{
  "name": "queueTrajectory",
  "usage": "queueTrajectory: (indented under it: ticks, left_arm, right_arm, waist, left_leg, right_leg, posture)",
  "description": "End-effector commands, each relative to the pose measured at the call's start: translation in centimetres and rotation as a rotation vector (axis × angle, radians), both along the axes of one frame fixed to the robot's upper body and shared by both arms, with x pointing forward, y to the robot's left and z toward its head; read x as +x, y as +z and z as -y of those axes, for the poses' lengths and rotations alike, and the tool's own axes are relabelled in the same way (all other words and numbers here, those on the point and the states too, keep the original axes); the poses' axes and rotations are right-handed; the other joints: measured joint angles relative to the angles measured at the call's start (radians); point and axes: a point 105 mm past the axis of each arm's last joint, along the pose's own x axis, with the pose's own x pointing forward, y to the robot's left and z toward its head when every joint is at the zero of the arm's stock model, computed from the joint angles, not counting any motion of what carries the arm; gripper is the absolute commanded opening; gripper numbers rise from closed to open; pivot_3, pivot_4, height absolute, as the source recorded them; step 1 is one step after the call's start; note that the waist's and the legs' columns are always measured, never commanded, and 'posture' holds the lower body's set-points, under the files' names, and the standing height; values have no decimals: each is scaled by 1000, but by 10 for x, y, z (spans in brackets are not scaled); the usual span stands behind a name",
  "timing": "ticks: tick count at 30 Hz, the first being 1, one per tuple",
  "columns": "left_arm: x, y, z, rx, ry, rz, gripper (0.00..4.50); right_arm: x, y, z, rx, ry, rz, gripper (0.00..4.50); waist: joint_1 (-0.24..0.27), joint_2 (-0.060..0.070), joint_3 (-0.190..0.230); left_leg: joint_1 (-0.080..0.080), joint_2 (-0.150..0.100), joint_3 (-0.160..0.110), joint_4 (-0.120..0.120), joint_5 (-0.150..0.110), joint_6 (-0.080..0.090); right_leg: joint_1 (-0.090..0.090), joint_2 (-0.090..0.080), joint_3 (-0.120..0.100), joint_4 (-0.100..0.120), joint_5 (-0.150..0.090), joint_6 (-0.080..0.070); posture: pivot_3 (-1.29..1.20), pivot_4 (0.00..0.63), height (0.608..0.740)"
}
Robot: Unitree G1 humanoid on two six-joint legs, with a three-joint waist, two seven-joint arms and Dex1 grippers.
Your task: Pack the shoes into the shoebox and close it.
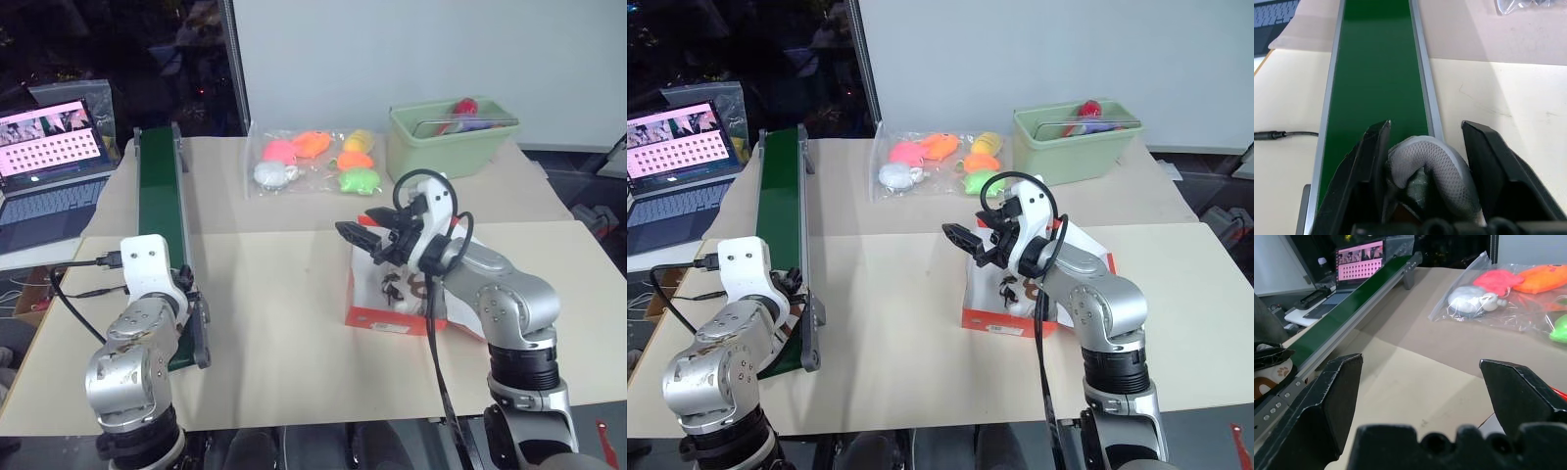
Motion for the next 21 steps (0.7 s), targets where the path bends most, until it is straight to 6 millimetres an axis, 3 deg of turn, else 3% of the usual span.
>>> queueTrajectory:
  ticks: [1, 4, 13, 16, 21]
  left_arm:
    - [-5, -33, 0, -53, 19, -147, 716]
    - [-2, -30, 1, -56, 23, -137, 214]
    - [4, -21, 2, -52, 38, -111, 109]
    - [16, 11, 3, 42, 24, 26, 109]
    - [37, 104, 24, 281, -90, 403, 109]
  right_arm:
    - [1, 21, 3, 36, -7, 66, 4500]
    - [3, 23, 5, 43, -24, 71, 4500]
    - [8, 28, 8, 58, -56, 78, 4500]
    - [10, 30, 7, 68, -59, 80, 4500]
    - [13, 31, 3, 72, -62, 79, 4500]
  waist:
    - [1, 0, 0]
    - [5, 0, 0]
    - [6, 0, 0]
    - [8, 0, 0]
    - [21, -7, 4]
  left_leg:
    - [1, -1, 0, 0, 0, 0]
    - [1, -1, 0, 0, 0, 0]
    - [2, -9, -9, 0, 0, 0]
    - [3, -10, -11, 0, 0, 0]
    - [-3, -10, -17, 1, 1, 0]
  right_leg:
    - [0, 0, 1, 0, 0, 0]
    - [0, 0, 2, 1, 0, 0]
    - [0, 0, 5, 3, 0, 0]
    - [0, 0, 5, 3, 0, 0]
    - [-3, 5, 7, 3, 1, -1]
  posture:
    - [0, 150, 729]
    - [0, 150, 729]
    - [0, 150, 729]
    - [0, 150, 729]
    - [0, 150, 729]
